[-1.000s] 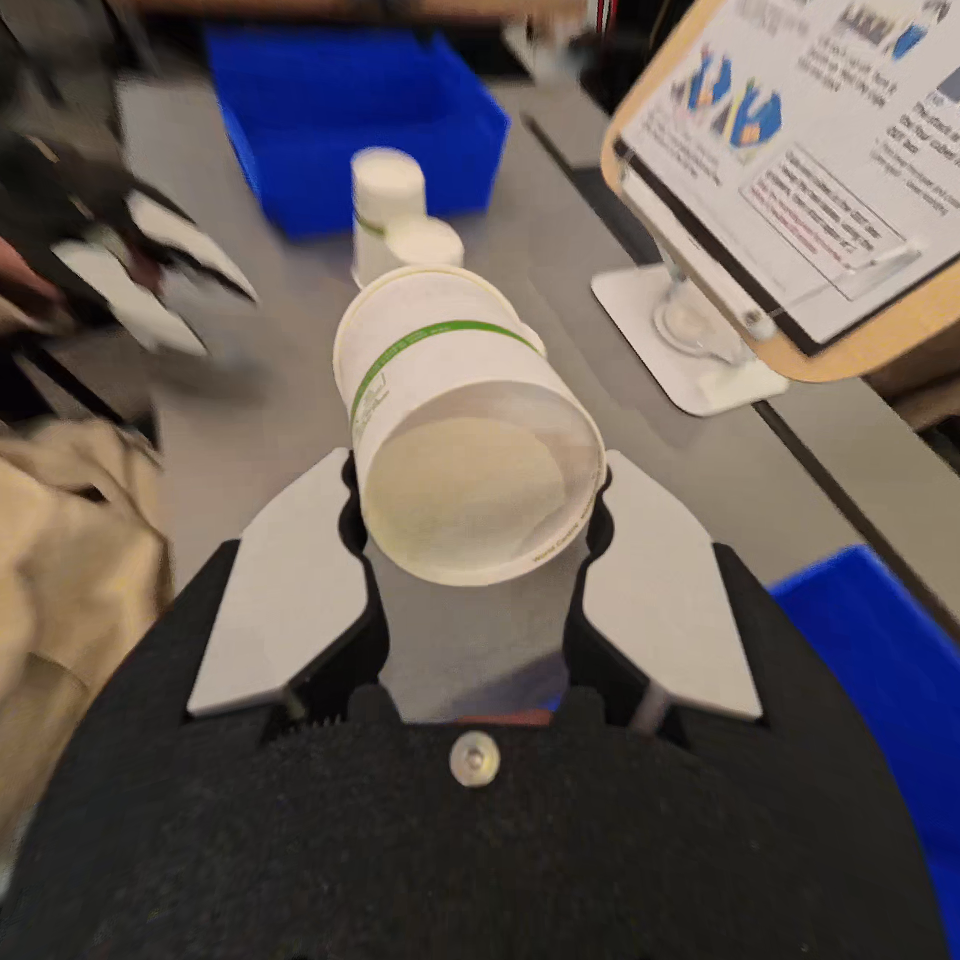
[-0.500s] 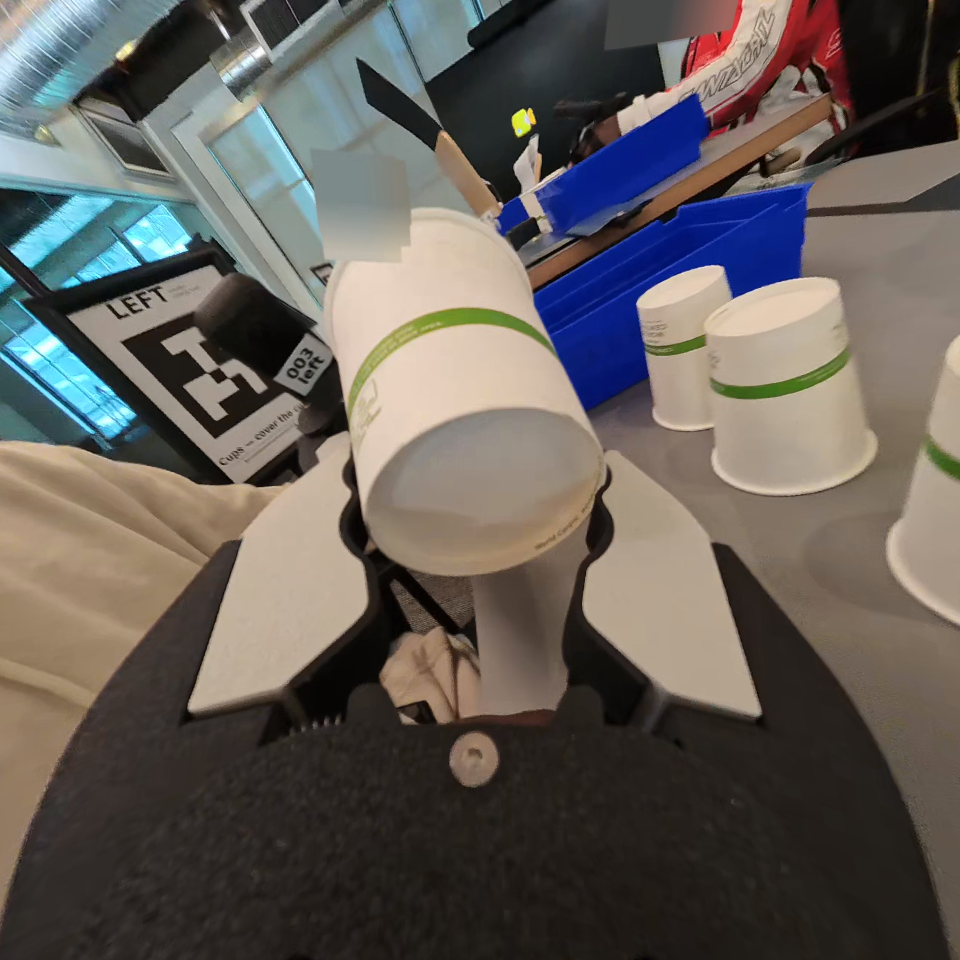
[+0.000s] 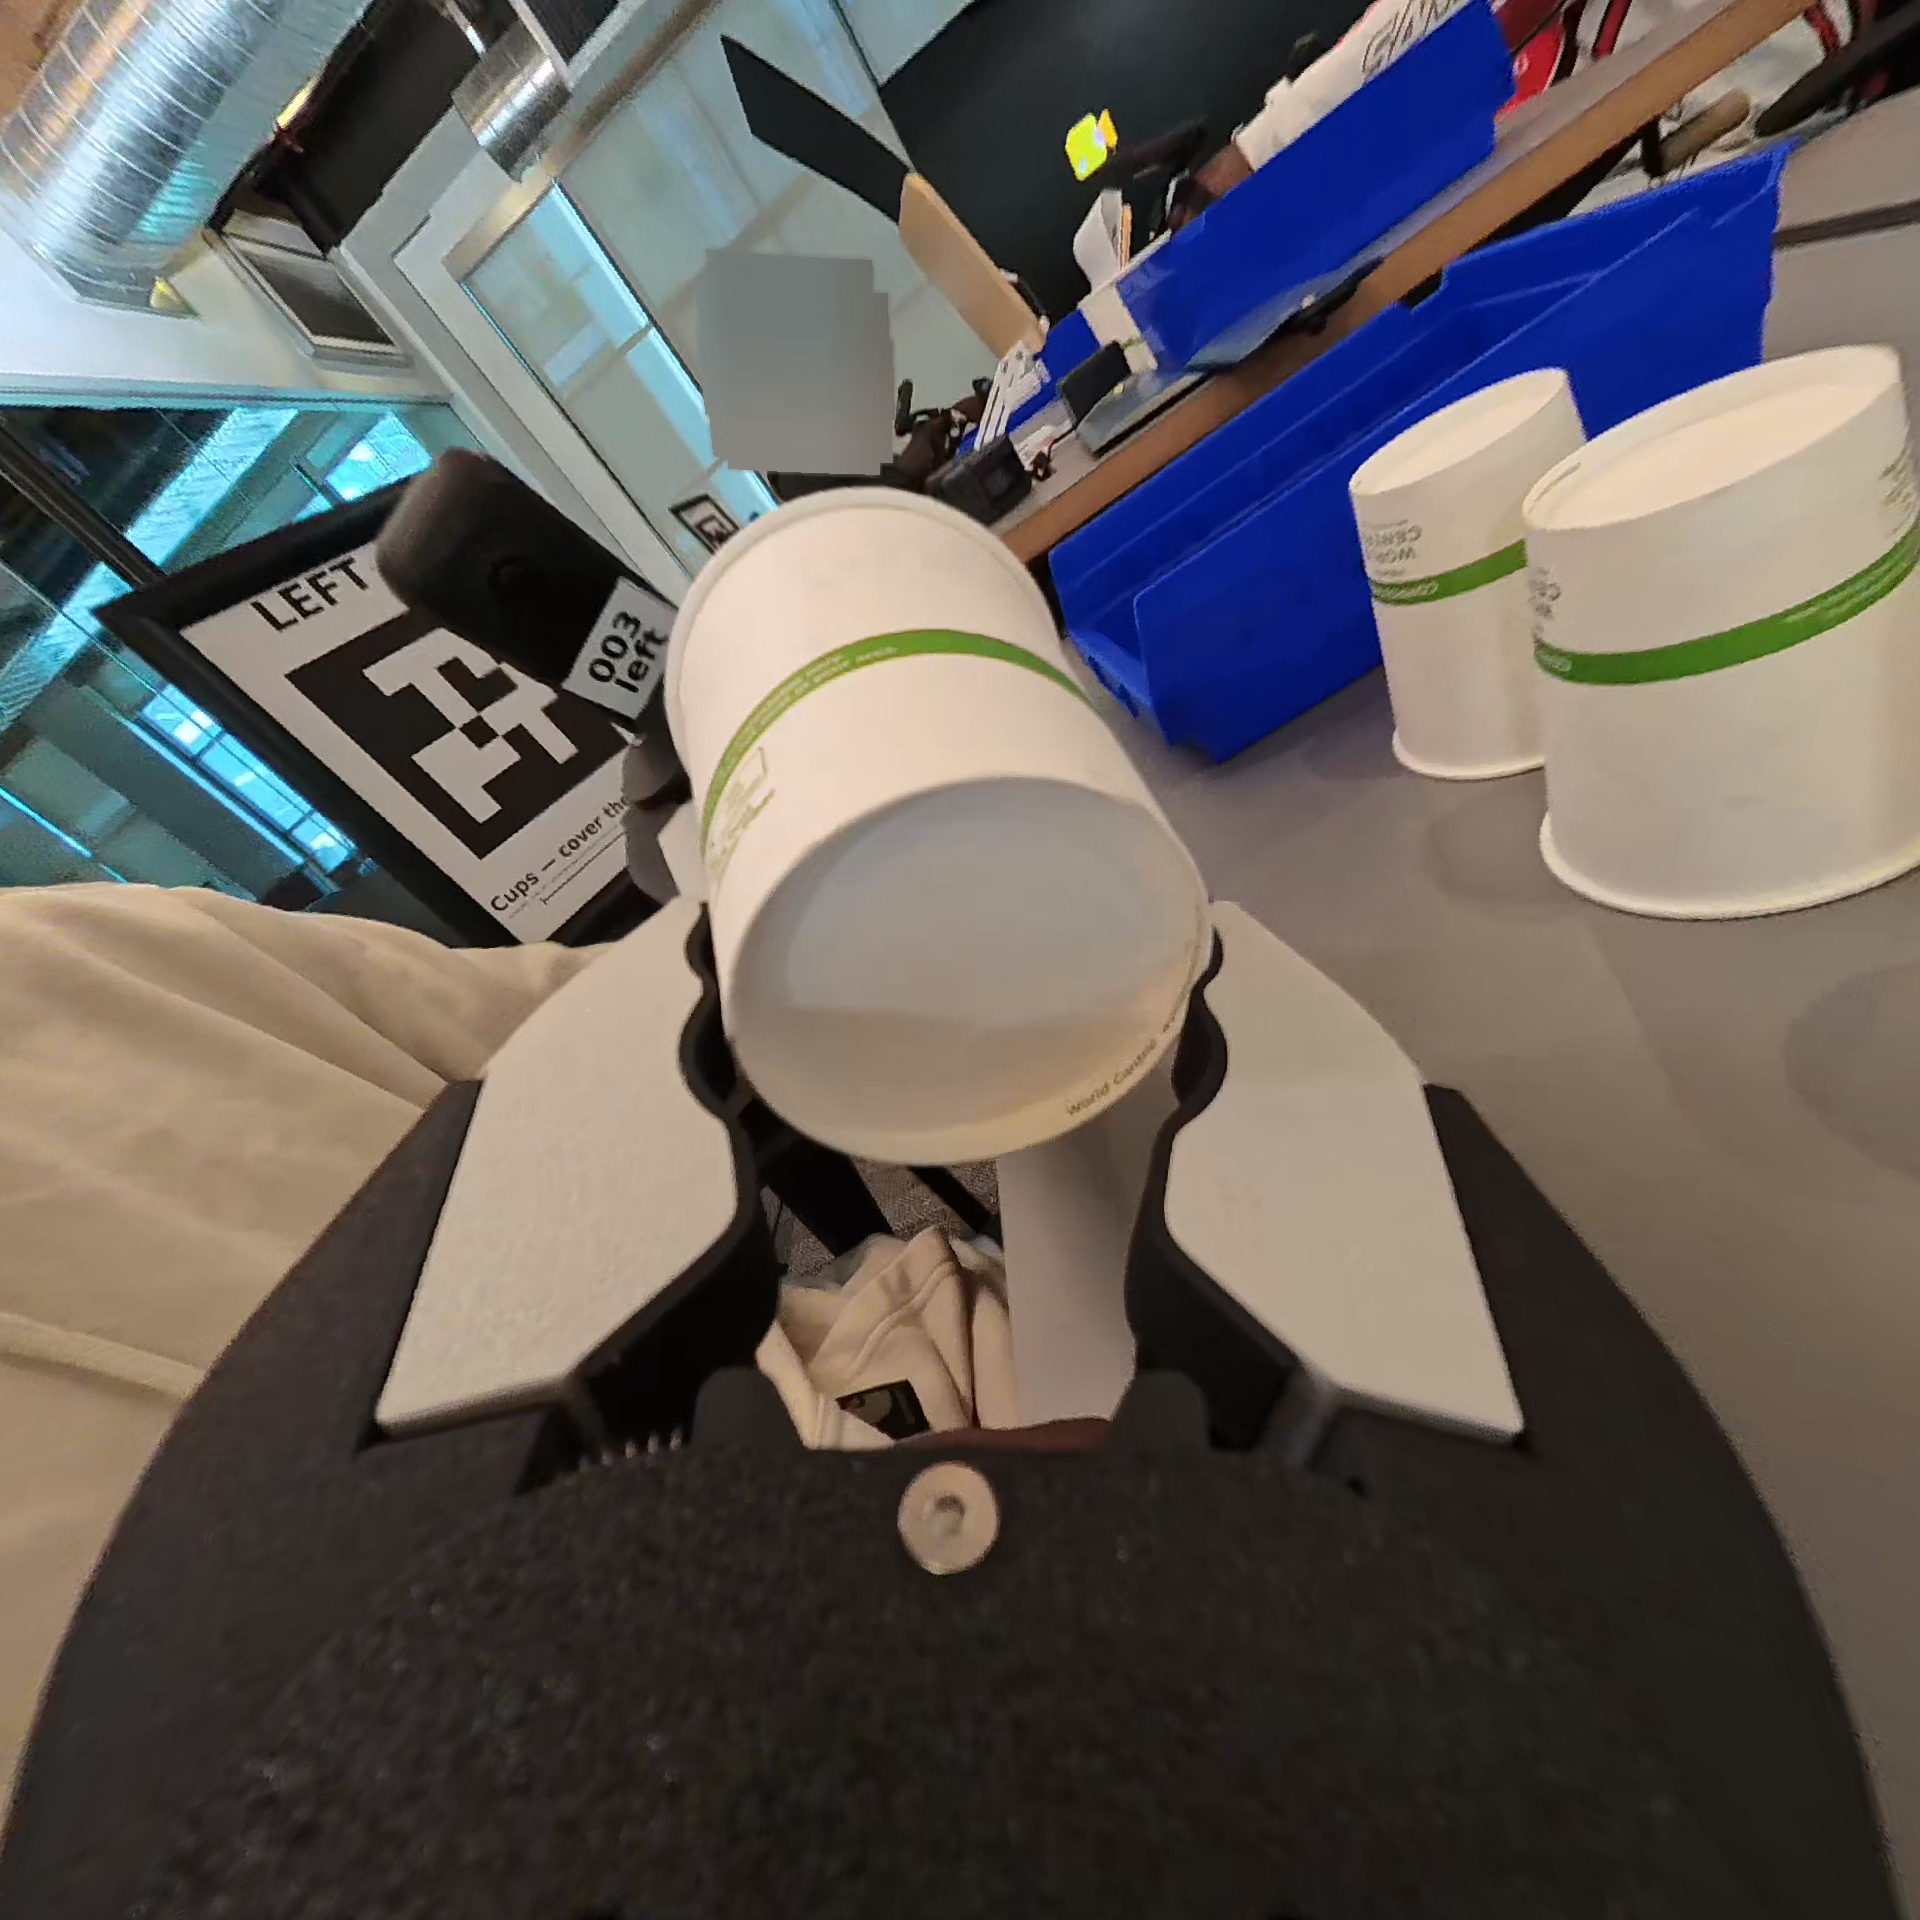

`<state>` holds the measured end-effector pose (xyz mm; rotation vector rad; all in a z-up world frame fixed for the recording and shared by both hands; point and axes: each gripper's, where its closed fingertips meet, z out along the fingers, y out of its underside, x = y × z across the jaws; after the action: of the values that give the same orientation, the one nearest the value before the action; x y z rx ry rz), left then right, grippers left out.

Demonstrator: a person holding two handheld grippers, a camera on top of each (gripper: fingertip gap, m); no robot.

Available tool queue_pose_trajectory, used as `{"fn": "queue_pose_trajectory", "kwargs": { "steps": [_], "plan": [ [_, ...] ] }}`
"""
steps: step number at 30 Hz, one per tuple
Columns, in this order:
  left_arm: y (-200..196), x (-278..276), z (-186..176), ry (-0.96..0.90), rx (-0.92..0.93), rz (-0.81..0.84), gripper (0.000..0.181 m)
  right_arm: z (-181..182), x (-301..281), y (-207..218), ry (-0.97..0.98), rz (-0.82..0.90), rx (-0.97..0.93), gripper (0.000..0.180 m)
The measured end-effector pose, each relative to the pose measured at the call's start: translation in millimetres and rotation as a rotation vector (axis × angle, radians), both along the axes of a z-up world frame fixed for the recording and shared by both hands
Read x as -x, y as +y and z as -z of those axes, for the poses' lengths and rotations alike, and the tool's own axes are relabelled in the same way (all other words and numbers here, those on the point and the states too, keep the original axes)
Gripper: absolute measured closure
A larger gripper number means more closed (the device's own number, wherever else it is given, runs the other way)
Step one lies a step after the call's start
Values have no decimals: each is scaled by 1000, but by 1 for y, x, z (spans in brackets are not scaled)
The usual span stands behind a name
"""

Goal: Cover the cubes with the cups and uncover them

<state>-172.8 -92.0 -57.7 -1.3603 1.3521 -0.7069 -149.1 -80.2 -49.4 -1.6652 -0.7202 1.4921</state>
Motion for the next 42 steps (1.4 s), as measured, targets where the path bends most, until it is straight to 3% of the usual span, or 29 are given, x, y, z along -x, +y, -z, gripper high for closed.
{"fn": "queue_pose_trajectory", "kwargs": {
  "steps": [4,6,13,19,23,32,42],
  "plan": [
    [-10,0,7,44,29,104,176,6,2,0,4,-41,44,97],
    [-8,3,6,57,6,107,179,7,1,-2,32,-69,56,97],
    [7,41,-2,133,48,155,180,15,-36,-8,-26,-20,-34,87],
    [10,77,4,447,61,297,180,-9,-76,-8,-255,6,-245,82],
    [-1,59,-7,629,25,440,180,-13,-50,-3,-393,-112,-322,81],
    [-16,11,-4,816,-80,592,180,10,8,0,-436,-393,-240,80],
    [-15,6,13,919,-60,614,180,26,20,-6,-401,-413,-194,89]
  ]
}}
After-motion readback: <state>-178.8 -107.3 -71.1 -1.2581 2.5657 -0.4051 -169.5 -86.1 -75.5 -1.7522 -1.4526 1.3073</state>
